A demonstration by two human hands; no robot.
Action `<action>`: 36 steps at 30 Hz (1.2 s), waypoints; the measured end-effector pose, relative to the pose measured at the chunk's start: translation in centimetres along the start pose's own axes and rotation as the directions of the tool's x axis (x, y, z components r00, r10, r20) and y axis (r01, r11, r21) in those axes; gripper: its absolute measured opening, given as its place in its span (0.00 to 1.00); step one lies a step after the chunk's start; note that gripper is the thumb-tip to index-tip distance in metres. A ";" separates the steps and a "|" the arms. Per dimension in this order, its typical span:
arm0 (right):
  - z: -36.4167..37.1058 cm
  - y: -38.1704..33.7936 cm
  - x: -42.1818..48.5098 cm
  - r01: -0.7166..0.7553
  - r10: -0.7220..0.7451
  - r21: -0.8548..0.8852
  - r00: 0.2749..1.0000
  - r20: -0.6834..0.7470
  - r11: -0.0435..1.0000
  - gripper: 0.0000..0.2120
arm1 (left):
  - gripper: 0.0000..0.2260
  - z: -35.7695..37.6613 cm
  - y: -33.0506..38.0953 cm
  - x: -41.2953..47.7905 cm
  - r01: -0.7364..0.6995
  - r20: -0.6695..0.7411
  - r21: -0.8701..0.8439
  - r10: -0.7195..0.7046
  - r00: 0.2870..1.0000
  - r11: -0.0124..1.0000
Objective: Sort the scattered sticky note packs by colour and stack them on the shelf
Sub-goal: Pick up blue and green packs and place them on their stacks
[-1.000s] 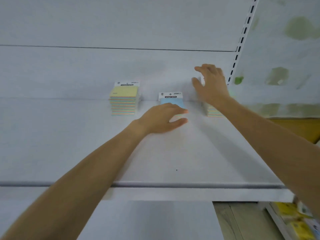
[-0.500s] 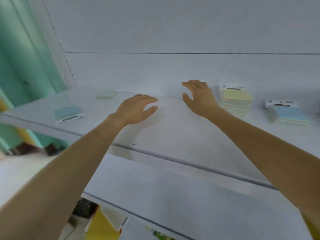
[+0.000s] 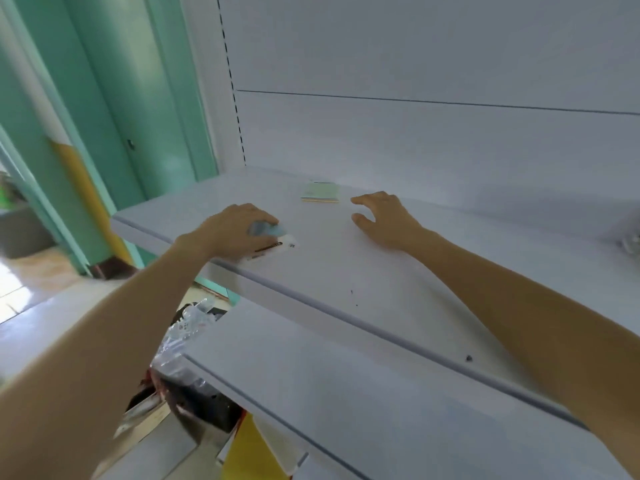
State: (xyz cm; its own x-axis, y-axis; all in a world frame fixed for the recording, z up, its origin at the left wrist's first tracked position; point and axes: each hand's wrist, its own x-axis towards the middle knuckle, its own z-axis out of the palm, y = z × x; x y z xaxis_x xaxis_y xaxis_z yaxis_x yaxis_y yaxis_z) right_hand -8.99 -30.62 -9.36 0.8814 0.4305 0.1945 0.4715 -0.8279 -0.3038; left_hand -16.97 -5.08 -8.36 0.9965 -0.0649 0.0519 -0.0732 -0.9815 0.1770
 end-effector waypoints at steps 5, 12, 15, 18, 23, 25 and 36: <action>1.8 -1.2 7.5 -0.105 0.105 0.014 0.994 0.016 0.994 0.24 | 0.22 0.2 -4.1 5.5 -0.098 0.054 -0.060 0.102 0.993 0.993; 3.7 -1.4 14.1 -0.271 0.270 0.019 0.962 0.044 0.962 0.26 | 0.35 -0.7 -7.3 12.7 -0.087 0.140 0.004 0.085 0.987 0.996; 4.0 -1.3 14.8 -0.287 0.283 0.062 0.956 0.071 0.956 0.25 | 0.33 -1.2 -7.9 15.2 -0.062 0.179 0.117 0.040 0.983 0.991; 3.6 -1.0 14.9 -0.285 0.274 0.115 0.956 0.103 0.952 0.23 | 0.22 -2.1 -8.0 17.3 -0.106 0.161 0.152 0.081 0.984 0.983; 2.9 -1.8 13.8 -0.319 0.321 0.254 0.947 0.035 0.913 0.23 | 0.28 -2.7 -8.5 19.5 -0.079 0.207 0.094 0.058 0.977 0.992; 2.8 -2.1 13.3 -0.343 0.360 0.267 0.933 -0.014 0.901 0.23 | 0.25 -2.9 -8.8 20.0 -0.048 0.268 0.027 0.039 0.963 0.999; 2.1 -3.8 6.3 -0.459 0.685 0.629 0.710 -0.164 0.627 0.24 | 0.08 -4.3 -7.7 19.0 0.024 0.282 -0.669 0.224 0.933 0.742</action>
State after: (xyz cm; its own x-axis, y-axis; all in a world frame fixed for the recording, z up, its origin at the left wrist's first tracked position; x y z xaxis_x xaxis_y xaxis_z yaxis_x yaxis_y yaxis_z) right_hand -5.18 -24.01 -8.93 0.9438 -0.3200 0.0829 -0.0903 -0.4907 -0.8666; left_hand 2.39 2.01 -4.48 0.9244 -0.3311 -0.1892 -0.0565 -0.6096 0.7907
